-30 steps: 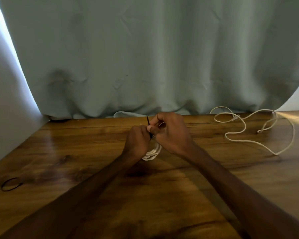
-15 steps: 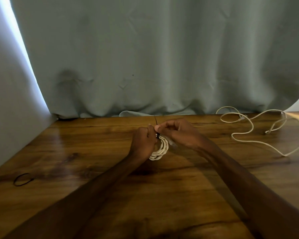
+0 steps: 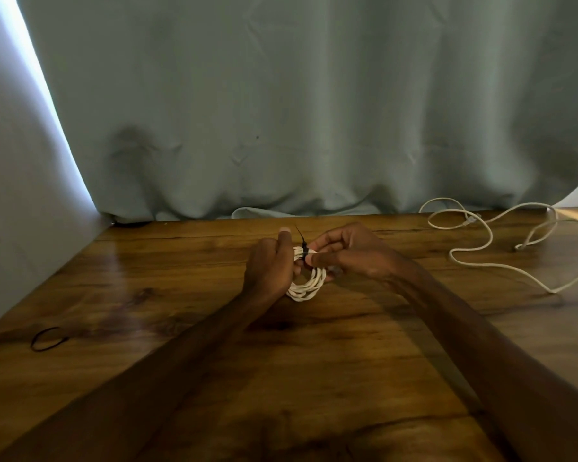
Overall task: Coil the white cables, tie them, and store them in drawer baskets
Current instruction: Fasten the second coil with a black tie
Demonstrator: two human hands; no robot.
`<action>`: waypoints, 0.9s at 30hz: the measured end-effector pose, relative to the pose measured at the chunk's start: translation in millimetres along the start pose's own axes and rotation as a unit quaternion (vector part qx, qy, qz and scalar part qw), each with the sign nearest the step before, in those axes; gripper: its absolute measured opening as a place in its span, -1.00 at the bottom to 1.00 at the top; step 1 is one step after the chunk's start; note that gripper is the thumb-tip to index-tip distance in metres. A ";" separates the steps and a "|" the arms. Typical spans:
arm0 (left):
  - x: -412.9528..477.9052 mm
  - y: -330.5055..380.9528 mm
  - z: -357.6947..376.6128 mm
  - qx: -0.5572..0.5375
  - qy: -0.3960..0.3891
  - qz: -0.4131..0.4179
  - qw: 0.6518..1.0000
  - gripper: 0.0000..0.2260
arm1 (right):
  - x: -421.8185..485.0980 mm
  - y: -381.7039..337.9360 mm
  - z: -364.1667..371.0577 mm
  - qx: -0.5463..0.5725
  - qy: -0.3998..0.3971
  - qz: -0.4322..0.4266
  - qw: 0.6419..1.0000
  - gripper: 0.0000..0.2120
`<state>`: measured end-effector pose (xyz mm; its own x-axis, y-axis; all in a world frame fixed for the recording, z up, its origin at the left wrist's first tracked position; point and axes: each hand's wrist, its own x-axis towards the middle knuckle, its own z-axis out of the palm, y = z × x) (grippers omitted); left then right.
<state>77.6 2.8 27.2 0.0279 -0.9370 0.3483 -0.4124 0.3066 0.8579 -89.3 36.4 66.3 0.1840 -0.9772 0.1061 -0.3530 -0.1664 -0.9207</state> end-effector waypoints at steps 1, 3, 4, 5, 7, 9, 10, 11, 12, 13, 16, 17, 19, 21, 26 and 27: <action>-0.4 0.6 0.1 0.011 0.008 0.005 1.000 -0.41 | 0.6 0.8 -1.2 0.000 0.004 0.002 1.000 -0.82; 0.5 -0.7 -0.7 0.032 0.022 0.021 0.999 -0.43 | 1.3 1.3 -3.4 -0.005 0.016 0.004 1.000 -0.81; 1.7 -2.5 -0.6 0.038 0.025 0.028 0.999 -0.43 | 1.4 1.0 -4.4 -0.016 0.025 0.003 1.000 -0.80; 2.4 -3.6 -0.2 0.039 0.028 0.035 0.998 -0.44 | 1.3 0.4 -5.7 -0.027 0.035 0.002 0.999 -0.79; 1.1 -4.8 1.5 0.036 0.028 0.045 0.998 -0.48 | 0.1 -0.2 -9.4 -0.038 0.054 -0.002 0.998 -0.77; -1.6 -3.3 1.9 0.036 0.027 0.044 0.998 -0.53 | -3.1 -0.3 -12.9 -0.038 0.079 -0.005 0.996 -0.75; -4.5 -1.7 2.6 0.037 0.024 0.041 0.998 -0.56 | -8.9 0.5 -15.3 -0.038 0.091 -0.004 0.995 -0.75; -5.5 -2.0 3.1 0.036 0.021 0.037 0.998 -0.59 | -13.2 0.9 -16.9 -0.038 0.098 -0.005 0.994 -0.75; -7.3 -0.8 4.1 0.035 0.015 0.035 0.999 -0.60 | -19.5 1.3 -19.4 -0.038 0.105 -0.006 0.994 -0.75; -11.2 2.4 5.6 0.035 0.006 0.034 0.999 -0.61 | -28.8 1.8 -23.0 -0.038 0.112 -0.005 0.993 -0.76; -29.1 16.9 9.0 0.017 -0.028 0.046 0.998 -0.64 | -61.7 0.8 -34.7 -0.034 0.135 -0.004 0.990 -0.76; -34.9 21.2 10.6 0.009 -0.039 0.048 0.998 -0.65 | -70.5 0.0 -38.4 -0.035 0.141 -0.004 0.989 -0.76; -47.8 30.9 16.6 -0.001 -0.065 0.053 0.996 -0.66 | -88.7 -1.4 -45.5 -0.040 0.154 -0.003 0.987 -0.76; -68.1 46.7 26.4 -0.006 -0.101 0.063 0.993 -0.66 | -112.2 -4.6 -54.6 -0.046 0.168 -0.002 0.985 -0.78; -109.4 82.6 49.7 -0.040 -0.148 0.036 0.988 -0.57 | -159.8 -11.5 -76.6 -0.088 0.184 0.014 0.979 -0.79; -117.1 89.8 52.4 -0.048 -0.155 0.033 0.986 -0.55 | -170.5 -11.7 -80.5 -0.101 0.192 0.020 0.976 -0.80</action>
<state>-10.4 131.3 43.6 -0.2814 -0.9163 0.2849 -0.3154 0.3687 0.8744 -190.4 194.3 89.3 -0.1768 -0.9547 0.2394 -0.5329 -0.1117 -0.8388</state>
